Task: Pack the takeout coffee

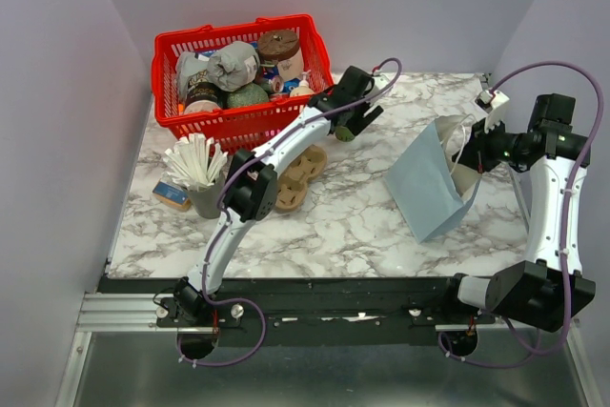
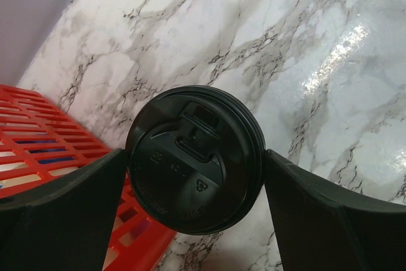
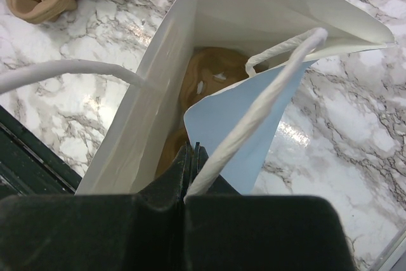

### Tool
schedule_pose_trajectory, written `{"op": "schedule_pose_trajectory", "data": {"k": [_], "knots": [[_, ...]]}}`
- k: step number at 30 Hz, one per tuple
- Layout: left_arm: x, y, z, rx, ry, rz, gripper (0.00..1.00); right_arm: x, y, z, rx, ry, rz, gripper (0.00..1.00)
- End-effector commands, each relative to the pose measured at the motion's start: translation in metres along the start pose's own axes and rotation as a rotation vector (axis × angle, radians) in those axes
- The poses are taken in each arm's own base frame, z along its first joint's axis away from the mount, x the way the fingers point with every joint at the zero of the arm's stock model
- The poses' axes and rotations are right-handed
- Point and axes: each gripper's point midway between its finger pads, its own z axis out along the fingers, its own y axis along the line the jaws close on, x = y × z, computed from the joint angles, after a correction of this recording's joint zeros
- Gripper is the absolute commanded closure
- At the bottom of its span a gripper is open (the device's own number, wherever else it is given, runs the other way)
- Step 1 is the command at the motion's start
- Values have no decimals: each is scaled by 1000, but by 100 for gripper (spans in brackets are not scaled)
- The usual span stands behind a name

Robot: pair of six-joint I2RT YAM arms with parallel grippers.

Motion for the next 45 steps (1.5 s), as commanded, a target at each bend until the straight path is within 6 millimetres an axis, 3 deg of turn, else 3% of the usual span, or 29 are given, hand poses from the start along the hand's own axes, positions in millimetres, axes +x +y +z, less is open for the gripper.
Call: {"op": "schedule_pose_trajectory", "data": {"k": [1,9,15,35,39,45], "knots": [[7,-7,-13,72,34,-22,15,5,0,1,1,12,20,99],[-8,-10,-43,106,4,-16,21,6,3,-1,7,1,12,99],[5,-24,-58,137,21,4,21,7,5,1,4,-11,23,100],[9,-38,-48,164,50,43,21,9,8,-2,14,-9,13,99],[12,-48,-41,199,52,47,21,12,1,-2,49,13,36,100],[0,-58,-39,224,7,72,20,0,-10,-7,112,1,60,99]]}}
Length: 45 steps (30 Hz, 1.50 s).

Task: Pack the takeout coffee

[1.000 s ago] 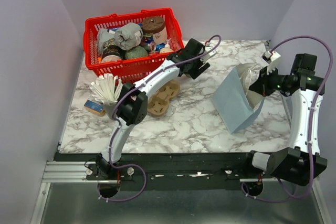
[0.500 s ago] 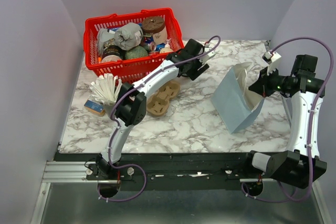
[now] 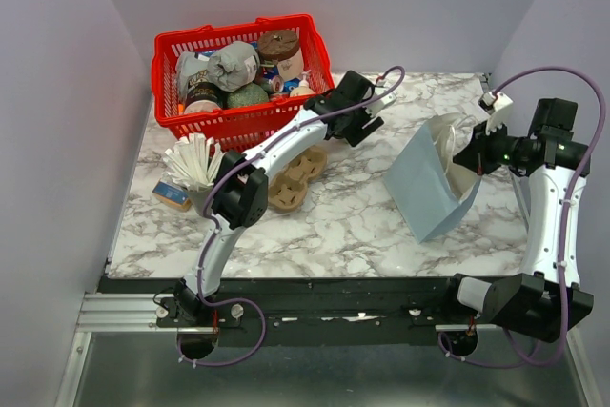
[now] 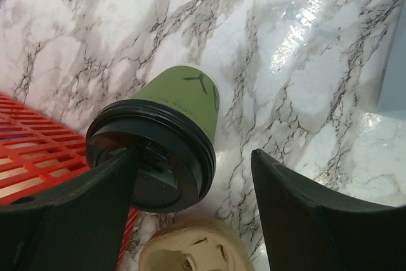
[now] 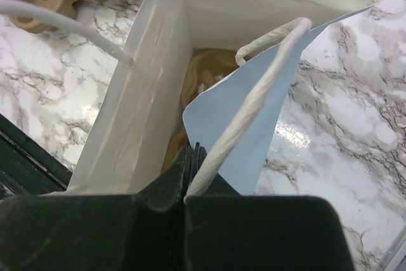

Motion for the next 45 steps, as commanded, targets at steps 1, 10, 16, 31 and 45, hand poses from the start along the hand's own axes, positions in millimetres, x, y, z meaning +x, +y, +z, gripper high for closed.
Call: {"op": "schedule_pose_trajectory", "data": {"k": [1,10,16,31,45], "knots": [[-13,-20,9,52,-36,48,20,-4,-19,-4,93,15,31,99],[-23,-25,24,56,-64,82,14,-14,-56,-20,263,15,36,100],[-34,-22,25,30,-104,91,8,-18,-66,-26,307,12,38,99],[-91,-21,-20,58,-296,53,2,-31,-71,-33,349,-24,29,98],[-103,-11,-111,75,-327,32,1,-114,-34,-72,278,-233,-39,28]]}}
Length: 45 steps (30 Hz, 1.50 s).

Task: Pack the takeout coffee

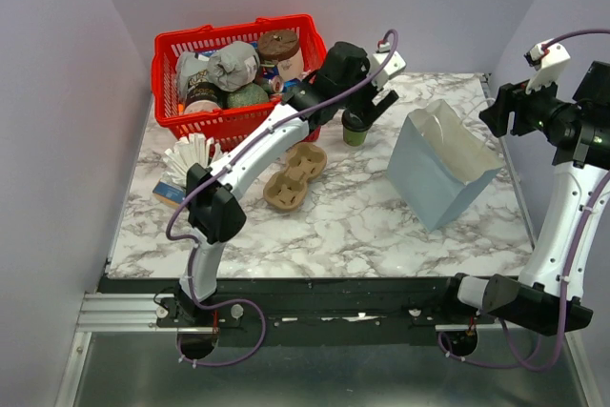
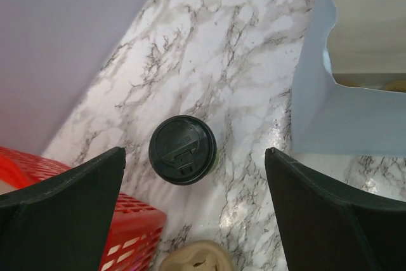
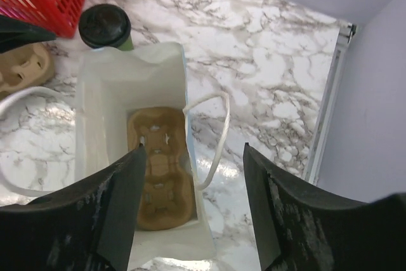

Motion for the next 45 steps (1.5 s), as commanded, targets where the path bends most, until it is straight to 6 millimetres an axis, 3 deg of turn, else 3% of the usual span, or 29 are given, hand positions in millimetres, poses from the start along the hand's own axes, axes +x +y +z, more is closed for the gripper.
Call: {"op": "schedule_pose_trajectory", "data": {"k": [1,2,3,5,6,12,17,25,34,41,45], "knots": [[5,-5,-16,59,51,35,1,-19,11,-6,-54,-61,38,28],[7,-4,-23,75,89,69,1,-21,13,-6,-63,-68,62,28],[24,-6,-13,98,144,84,1,-24,15,-6,-74,-75,75,27],[31,-7,-19,131,206,112,1,-32,24,-7,-119,-103,104,26],[45,-7,-11,141,248,145,1,-33,27,-8,-135,-110,111,25],[65,16,6,67,280,177,1,-31,46,-10,-206,-117,127,23],[57,35,24,17,210,32,1,-25,59,-17,-231,-120,131,23],[63,52,51,16,129,-150,1,-13,77,-29,-250,-122,135,22],[67,39,73,10,97,-38,1,-2,77,-24,-247,-99,147,22],[58,45,83,-112,77,-11,1,0,75,-17,-270,-92,177,22],[73,46,92,-129,96,-55,1,2,75,-15,-274,-89,186,22]]}}
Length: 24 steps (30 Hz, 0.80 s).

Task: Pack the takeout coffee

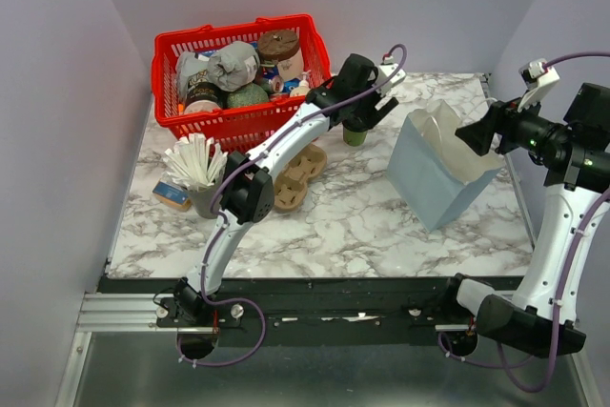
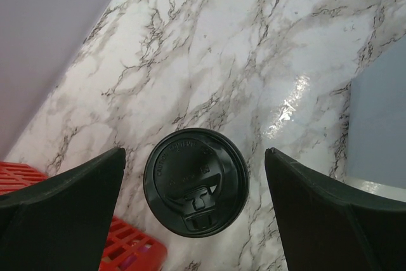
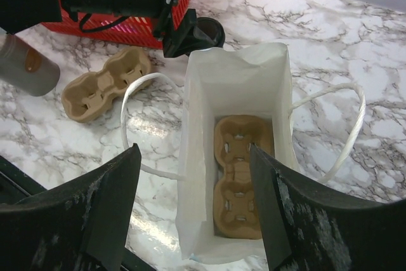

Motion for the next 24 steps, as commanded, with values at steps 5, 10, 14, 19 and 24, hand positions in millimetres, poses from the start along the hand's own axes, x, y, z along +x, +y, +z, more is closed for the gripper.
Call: {"op": "schedule_pose_trajectory", "data": {"k": [5,10,14,19,24], "knots": [[14,52,10,-184,-10,-147,1,3,4,3,-30,6,23,22],[42,93,2,-243,40,-205,1,3,3,4,-27,6,26,22],[56,112,-10,-285,68,-236,1,1,2,4,-25,0,29,22],[51,103,-9,-196,48,-233,1,4,0,8,-30,3,49,22],[50,70,-7,-44,57,-197,1,2,0,7,-36,5,41,22]]}}
